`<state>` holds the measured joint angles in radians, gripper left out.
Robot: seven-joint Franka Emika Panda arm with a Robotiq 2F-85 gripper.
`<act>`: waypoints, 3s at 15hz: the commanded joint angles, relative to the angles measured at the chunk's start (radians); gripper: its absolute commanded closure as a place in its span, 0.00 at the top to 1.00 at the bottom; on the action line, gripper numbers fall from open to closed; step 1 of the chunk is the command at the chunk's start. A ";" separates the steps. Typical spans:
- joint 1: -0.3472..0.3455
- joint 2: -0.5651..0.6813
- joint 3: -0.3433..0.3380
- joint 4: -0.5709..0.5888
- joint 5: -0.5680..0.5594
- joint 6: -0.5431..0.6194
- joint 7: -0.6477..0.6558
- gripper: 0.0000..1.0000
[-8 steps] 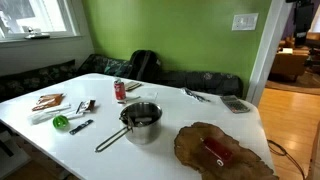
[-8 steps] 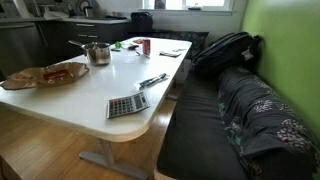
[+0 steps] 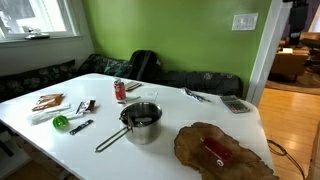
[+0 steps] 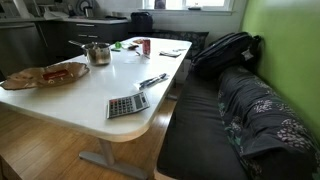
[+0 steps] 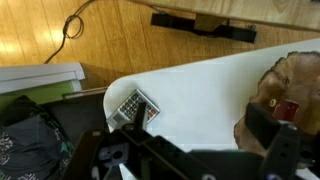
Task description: Move the measuring spoon from the pot to the brown object
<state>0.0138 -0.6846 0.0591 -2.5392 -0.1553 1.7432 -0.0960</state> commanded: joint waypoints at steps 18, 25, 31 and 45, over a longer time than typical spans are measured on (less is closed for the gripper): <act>0.176 0.558 0.024 0.133 0.214 0.706 -0.183 1.00; 0.183 0.973 0.119 0.486 0.197 0.810 -0.487 1.00; 0.184 1.274 0.245 0.825 0.133 0.848 -0.582 1.00; 0.264 1.365 0.206 1.002 -0.043 0.354 -0.624 1.00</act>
<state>0.2281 0.6265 0.2984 -1.6285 -0.1087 2.2151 -0.6990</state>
